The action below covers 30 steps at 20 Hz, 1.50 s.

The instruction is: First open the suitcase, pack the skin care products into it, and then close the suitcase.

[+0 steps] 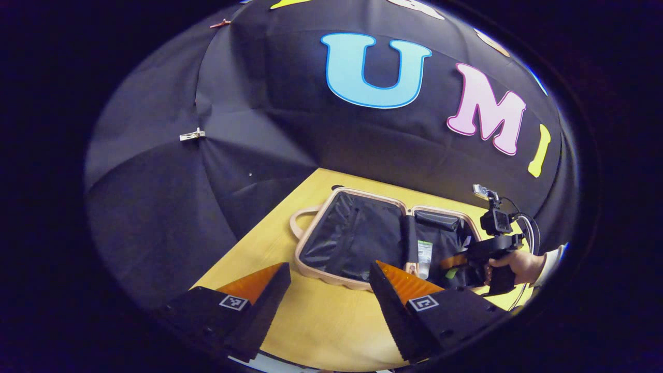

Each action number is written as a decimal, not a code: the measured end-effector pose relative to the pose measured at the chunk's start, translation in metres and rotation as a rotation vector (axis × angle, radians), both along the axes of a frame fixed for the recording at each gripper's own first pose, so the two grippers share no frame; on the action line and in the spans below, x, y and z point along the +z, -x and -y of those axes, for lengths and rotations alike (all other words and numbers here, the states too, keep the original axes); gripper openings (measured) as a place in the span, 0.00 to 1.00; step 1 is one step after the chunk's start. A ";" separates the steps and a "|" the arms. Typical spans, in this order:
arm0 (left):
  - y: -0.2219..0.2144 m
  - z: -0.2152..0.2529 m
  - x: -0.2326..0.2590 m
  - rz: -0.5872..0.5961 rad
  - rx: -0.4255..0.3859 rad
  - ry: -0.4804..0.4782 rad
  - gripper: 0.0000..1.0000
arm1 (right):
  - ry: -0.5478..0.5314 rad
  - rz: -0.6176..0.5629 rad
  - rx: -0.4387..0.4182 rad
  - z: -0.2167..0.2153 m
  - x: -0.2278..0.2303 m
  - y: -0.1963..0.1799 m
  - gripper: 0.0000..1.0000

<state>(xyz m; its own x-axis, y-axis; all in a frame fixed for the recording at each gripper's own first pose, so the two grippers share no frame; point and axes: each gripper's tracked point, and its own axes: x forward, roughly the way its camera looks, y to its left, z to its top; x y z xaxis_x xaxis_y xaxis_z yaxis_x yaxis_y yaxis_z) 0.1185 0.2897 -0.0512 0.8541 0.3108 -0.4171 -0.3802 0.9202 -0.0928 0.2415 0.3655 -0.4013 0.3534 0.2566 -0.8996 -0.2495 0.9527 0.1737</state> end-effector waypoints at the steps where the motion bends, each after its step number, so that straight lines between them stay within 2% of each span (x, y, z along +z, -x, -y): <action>1: -0.001 -0.009 -0.002 0.002 0.010 -0.001 0.96 | 0.003 0.006 0.018 -0.002 0.005 0.003 0.43; 4: -0.003 -0.040 -0.007 -0.002 0.045 -0.011 0.96 | 0.015 0.096 0.060 0.004 0.032 0.001 0.87; 7: -0.021 -0.069 -0.013 0.016 0.058 -0.010 0.96 | -0.018 0.175 0.064 0.010 0.065 0.010 0.99; 8: -0.031 -0.079 -0.013 0.026 0.057 -0.006 0.96 | -0.035 0.202 0.061 0.015 0.078 0.014 0.92; 9: -0.040 -0.090 -0.014 0.036 0.053 -0.001 0.96 | -0.053 0.228 0.050 0.022 0.093 0.020 0.99; 11: -0.069 -0.112 -0.018 0.060 0.033 0.028 0.96 | -0.087 0.278 0.014 0.041 0.119 0.034 0.99; 13: -0.103 -0.130 -0.028 0.074 -0.021 0.068 0.96 | -0.091 0.331 -0.029 0.072 0.143 0.054 0.99; 15: -0.133 -0.150 -0.055 0.030 -0.038 0.136 0.96 | -0.064 0.371 -0.076 0.111 0.160 0.080 0.98; 20: -0.191 -0.165 -0.099 0.033 -0.007 0.477 0.95 | 0.044 0.281 -0.151 0.193 0.158 0.171 0.98; 22: -0.209 -0.162 -0.117 0.040 0.003 0.579 0.94 | 0.079 0.226 -0.186 0.215 0.149 0.197 0.98; 24: -0.215 -0.167 -0.127 0.027 0.021 0.640 0.86 | 0.094 0.178 -0.215 0.225 0.145 0.218 0.98; 25: -0.220 -0.167 -0.123 0.052 0.021 0.681 0.64 | 0.100 0.174 -0.229 0.232 0.146 0.221 0.98; 27: -0.222 -0.157 -0.126 0.036 -0.005 0.734 0.41 | 0.098 0.186 -0.233 0.235 0.150 0.219 0.98; 28: -0.220 -0.153 -0.128 0.015 -0.003 0.733 0.34 | 0.103 0.201 -0.221 0.237 0.152 0.214 0.98; 29: -0.223 -0.155 -0.124 0.020 -0.006 0.705 0.19 | 0.106 0.212 -0.209 0.240 0.154 0.211 0.99; 30: -0.220 -0.153 -0.111 0.043 -0.014 0.666 0.18 | 0.100 0.224 -0.205 0.241 0.157 0.207 0.98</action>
